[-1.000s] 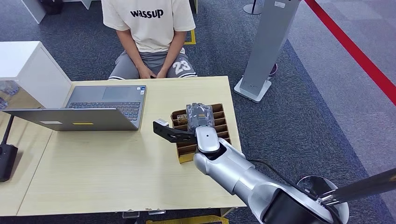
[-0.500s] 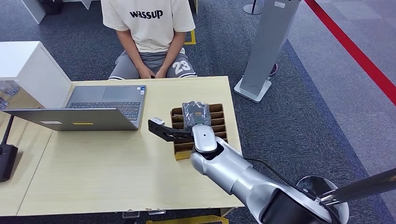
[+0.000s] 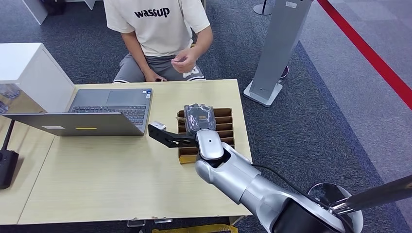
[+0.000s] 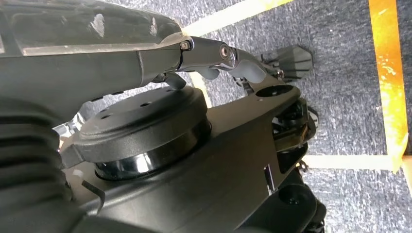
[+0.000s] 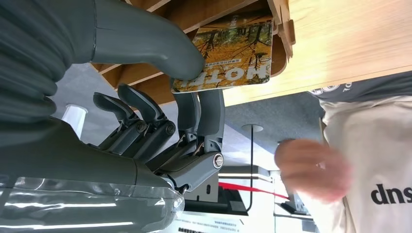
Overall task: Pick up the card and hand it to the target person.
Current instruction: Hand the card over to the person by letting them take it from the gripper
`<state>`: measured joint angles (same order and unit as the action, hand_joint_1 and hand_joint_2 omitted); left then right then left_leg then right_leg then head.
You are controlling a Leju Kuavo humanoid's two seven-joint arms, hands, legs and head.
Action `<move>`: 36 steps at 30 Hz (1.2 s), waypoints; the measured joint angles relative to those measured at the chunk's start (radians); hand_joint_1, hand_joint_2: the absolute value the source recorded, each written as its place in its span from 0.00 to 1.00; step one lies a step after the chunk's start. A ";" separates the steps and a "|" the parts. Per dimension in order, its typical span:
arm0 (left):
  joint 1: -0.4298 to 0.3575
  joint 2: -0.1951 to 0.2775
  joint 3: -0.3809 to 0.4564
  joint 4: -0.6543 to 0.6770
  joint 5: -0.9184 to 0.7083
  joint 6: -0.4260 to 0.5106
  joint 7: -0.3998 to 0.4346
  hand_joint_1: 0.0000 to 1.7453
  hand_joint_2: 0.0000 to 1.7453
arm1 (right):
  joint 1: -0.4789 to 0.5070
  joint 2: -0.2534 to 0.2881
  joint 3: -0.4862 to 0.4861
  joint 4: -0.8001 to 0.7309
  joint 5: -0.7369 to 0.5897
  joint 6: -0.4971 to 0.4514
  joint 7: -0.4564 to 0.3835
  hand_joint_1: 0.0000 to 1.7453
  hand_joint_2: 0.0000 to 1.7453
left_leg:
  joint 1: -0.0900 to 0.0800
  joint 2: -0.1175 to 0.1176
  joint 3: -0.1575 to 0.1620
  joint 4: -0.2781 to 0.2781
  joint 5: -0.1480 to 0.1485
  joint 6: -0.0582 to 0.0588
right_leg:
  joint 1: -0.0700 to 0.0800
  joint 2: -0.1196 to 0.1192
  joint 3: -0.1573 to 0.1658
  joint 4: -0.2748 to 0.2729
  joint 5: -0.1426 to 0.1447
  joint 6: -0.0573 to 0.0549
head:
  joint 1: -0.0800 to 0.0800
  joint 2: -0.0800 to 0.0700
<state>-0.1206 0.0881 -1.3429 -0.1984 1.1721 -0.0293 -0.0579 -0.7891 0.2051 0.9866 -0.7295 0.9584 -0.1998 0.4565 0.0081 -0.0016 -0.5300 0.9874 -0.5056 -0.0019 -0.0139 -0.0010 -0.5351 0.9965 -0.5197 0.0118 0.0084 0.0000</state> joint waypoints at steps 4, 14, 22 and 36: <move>0.001 0.001 0.001 0.000 0.010 -0.002 0.015 0.00 1.00 | 0.001 -0.007 -0.002 -0.019 -0.006 0.002 0.005 1.00 1.00 | 0.000 0.000 0.000 0.000 0.000 0.000 | 0.000 0.000 0.000 0.000 0.000 0.000 | 0.000 0.000; 0.006 0.004 0.001 0.000 0.023 0.002 0.028 0.00 1.00 | 0.011 -0.061 -0.040 -0.197 0.009 -0.038 0.032 1.00 1.00 | 0.000 0.000 0.000 0.000 0.000 0.000 | 0.000 0.000 0.000 0.000 0.000 0.000 | 0.000 0.000; 0.007 0.004 0.002 0.000 0.030 -0.030 0.022 0.00 1.00 | 0.035 -0.103 -0.078 -0.346 0.132 -0.256 -0.102 1.00 1.00 | 0.000 0.000 0.001 0.000 0.000 0.000 | 0.000 0.000 0.000 0.000 0.000 0.000 | 0.000 0.000; 0.010 0.015 0.006 0.006 0.057 -0.099 0.010 0.00 0.00 | 0.054 -0.109 -0.103 -0.350 0.113 -0.270 -0.154 0.03 1.00 | 0.000 0.000 0.000 0.000 0.000 0.000 | 0.000 0.000 0.000 0.000 0.000 0.000 | 0.000 0.000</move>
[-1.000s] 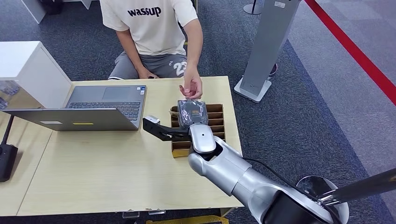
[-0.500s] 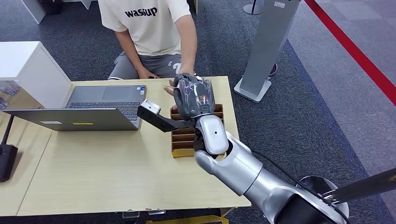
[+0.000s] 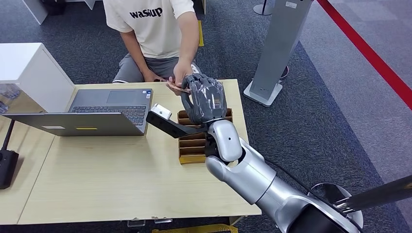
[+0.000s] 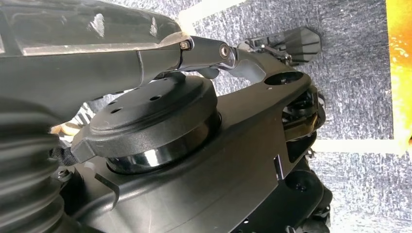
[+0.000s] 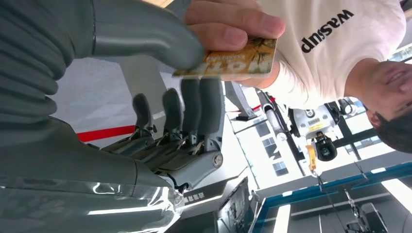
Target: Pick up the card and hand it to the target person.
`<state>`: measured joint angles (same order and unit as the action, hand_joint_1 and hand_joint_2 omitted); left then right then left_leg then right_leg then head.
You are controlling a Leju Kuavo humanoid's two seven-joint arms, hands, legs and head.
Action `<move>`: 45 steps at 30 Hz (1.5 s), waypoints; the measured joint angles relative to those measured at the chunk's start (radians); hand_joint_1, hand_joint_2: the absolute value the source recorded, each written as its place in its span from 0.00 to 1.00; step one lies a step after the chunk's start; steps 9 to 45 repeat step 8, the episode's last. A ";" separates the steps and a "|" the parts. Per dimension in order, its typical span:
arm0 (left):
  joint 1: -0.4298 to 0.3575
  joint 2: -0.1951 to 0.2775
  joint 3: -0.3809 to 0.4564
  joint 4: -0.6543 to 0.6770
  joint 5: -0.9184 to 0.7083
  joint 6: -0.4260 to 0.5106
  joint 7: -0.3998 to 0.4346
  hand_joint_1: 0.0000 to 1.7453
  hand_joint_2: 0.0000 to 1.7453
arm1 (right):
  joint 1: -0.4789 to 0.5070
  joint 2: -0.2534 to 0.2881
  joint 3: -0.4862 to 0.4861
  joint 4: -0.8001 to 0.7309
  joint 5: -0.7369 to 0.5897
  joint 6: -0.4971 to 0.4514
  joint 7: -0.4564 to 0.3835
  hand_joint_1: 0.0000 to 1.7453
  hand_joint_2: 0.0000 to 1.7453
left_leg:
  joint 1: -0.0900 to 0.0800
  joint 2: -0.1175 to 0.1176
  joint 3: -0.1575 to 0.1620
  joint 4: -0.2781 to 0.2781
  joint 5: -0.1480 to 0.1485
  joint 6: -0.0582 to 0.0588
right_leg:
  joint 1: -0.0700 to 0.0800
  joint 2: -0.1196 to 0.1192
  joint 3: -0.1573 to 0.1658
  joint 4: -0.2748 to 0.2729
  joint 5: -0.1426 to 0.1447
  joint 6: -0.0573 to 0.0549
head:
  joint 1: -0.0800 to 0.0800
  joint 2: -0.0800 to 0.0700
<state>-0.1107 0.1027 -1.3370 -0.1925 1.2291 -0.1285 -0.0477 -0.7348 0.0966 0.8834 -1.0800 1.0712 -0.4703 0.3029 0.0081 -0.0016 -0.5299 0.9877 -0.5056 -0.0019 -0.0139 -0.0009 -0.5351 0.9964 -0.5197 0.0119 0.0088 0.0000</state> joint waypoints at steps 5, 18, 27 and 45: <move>-0.001 0.000 0.003 0.001 0.009 0.013 0.016 0.00 0.00 | 0.009 0.000 -0.006 0.000 -0.052 0.001 -0.016 0.00 1.00 | 0.000 0.000 0.000 0.000 0.000 0.000 | 0.000 0.000 0.000 0.000 0.000 0.000 | 0.000 0.000; -0.001 0.000 0.003 0.001 0.005 0.036 0.018 0.00 0.00 | 0.025 0.000 -0.015 -0.003 -0.137 0.002 -0.057 0.00 1.00 | 0.000 0.000 0.000 0.000 0.000 0.000 | 0.000 0.000 0.000 0.000 0.000 0.000 | 0.000 0.000; -0.001 0.000 0.003 0.001 0.005 0.036 0.018 0.00 0.00 | 0.025 0.000 -0.015 -0.003 -0.137 0.002 -0.057 0.00 1.00 | 0.000 0.000 0.000 0.000 0.000 0.000 | 0.000 0.000 0.000 0.000 0.000 0.000 | 0.000 0.000; -0.001 0.000 0.003 0.001 0.005 0.036 0.018 0.00 0.00 | 0.025 0.000 -0.015 -0.003 -0.137 0.002 -0.057 0.00 1.00 | 0.000 0.000 0.000 0.000 0.000 0.000 | 0.000 0.000 0.000 0.000 0.000 0.000 | 0.000 0.000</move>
